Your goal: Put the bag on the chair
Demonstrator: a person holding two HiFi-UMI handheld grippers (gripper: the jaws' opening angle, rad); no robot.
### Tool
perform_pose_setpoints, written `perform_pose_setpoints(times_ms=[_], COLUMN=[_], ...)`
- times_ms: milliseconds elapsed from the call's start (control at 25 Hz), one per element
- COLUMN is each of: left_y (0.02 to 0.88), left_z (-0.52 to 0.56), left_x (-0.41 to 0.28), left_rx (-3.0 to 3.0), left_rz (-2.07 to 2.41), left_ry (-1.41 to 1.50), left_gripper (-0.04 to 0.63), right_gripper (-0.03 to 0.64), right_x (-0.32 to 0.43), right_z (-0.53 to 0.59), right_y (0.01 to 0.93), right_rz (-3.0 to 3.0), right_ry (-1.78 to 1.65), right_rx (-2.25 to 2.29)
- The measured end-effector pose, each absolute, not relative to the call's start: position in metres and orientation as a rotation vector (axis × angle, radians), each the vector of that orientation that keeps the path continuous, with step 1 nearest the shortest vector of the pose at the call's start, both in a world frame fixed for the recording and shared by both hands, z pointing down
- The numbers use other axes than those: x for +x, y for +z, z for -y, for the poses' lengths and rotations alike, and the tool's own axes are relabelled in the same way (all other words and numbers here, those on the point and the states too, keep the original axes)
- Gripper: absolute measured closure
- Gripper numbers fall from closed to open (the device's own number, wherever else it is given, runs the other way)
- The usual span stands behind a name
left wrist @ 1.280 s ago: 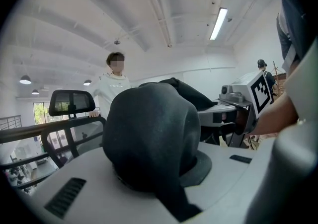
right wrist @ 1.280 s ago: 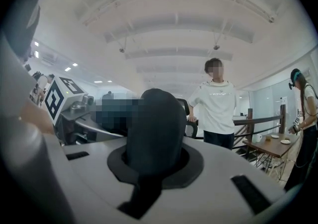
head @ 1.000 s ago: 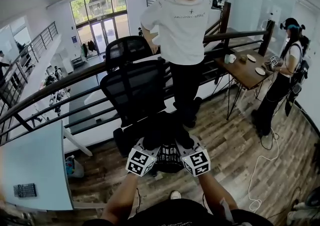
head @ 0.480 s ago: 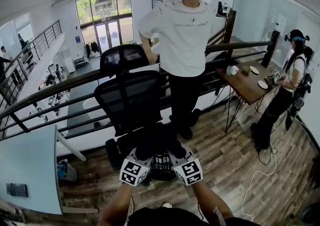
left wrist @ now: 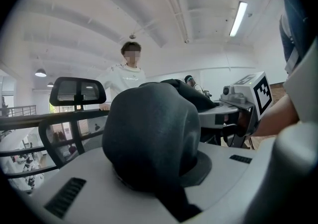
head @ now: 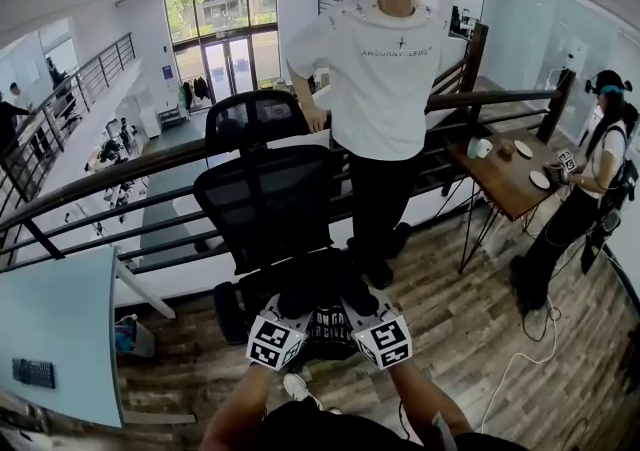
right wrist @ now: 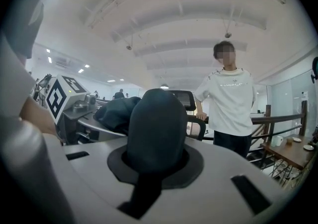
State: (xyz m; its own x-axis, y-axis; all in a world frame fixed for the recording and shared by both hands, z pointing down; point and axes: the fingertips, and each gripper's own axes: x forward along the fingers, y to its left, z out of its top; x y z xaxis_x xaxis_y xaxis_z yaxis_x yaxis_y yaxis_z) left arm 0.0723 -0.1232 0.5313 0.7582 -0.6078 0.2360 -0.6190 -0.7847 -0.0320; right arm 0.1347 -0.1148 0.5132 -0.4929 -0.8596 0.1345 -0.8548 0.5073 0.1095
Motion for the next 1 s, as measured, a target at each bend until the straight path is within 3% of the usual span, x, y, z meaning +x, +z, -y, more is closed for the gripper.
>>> perform_pose_setpoints(times_ms=[1000], left_y=[0.554], left_z=[0.281], left_x=[0.022], left_rx=[2.855], left_rz=[0.981], left_ry=[0.418], left_gripper=[0.537], right_gripper=[0.565], right_x=[0.08], right_z=[0.281], right_y=[0.537], right_rz=[2.543], right_ry=[0.023], right_rx=[1.437])
